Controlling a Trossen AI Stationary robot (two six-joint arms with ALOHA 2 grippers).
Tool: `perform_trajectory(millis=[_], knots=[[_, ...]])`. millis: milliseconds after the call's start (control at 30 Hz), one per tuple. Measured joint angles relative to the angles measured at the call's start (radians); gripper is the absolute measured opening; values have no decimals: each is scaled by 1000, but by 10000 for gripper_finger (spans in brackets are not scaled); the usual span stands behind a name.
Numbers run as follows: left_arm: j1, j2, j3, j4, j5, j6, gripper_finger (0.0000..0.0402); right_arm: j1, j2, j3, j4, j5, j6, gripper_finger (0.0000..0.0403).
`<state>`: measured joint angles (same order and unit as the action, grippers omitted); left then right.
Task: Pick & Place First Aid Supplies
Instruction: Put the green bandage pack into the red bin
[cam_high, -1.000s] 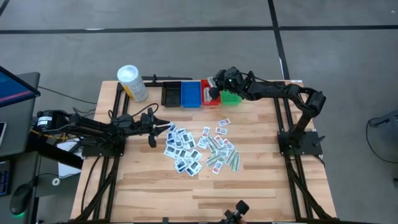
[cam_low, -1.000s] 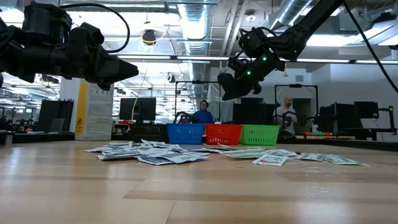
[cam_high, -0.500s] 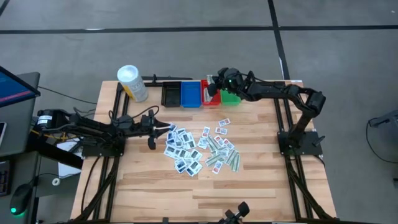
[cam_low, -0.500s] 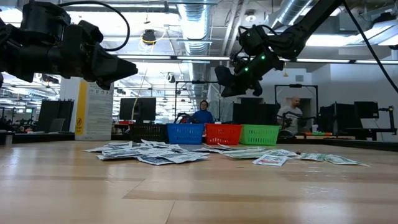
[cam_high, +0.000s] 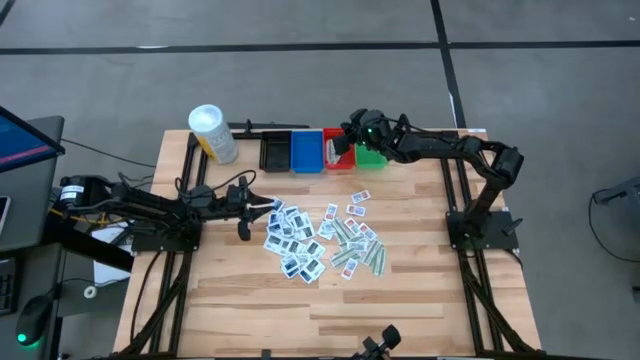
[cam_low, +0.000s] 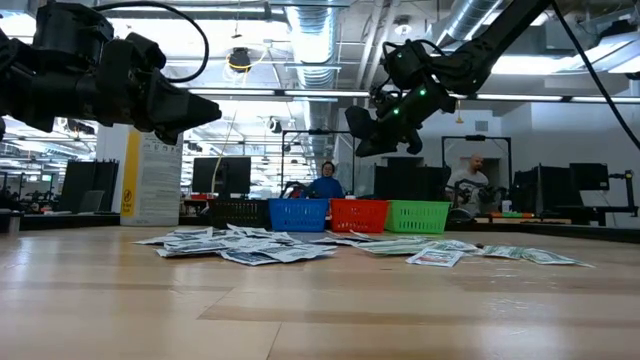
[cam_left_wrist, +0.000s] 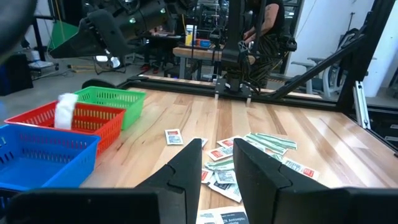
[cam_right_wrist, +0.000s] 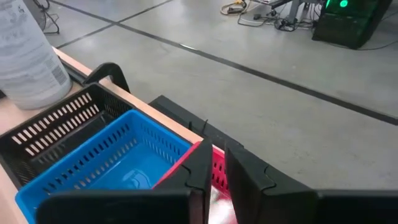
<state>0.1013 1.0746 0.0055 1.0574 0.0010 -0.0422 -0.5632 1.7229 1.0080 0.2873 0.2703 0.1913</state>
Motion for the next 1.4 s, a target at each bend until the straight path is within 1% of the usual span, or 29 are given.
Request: perform_trajectory(millis=[367,533,633,733,833,1000,1067,1133,1233,1400], knots=[[0,0,0,-2,0,0,93,5,0,0,-30,-8,-22,40],[0,0,0,-3,0,0,93,39,0,0,-91,-10,-122,41],[0,0,0,-3,0,0,93,75,0,0,-154,-24,-213,39],[0,0,0,-4,0,0,93,114,0,0,-215,-104,-317,36],[0,0,0,-5,0,0,93,155,0,0,-263,-212,-410,30],[0,0,0,-6,0,0,93,227,0,0,-338,-425,-604,16],[0,0,0,-6,0,0,93,254,0,0,-359,-485,-667,9],[0,0,0,-7,0,0,93,280,0,0,-374,-510,-718,4],[0,0,0,-7,0,0,93,312,0,-1,-380,-510,-768,1],[0,0,0,-7,0,0,93,341,0,0,-389,-509,-778,6]])
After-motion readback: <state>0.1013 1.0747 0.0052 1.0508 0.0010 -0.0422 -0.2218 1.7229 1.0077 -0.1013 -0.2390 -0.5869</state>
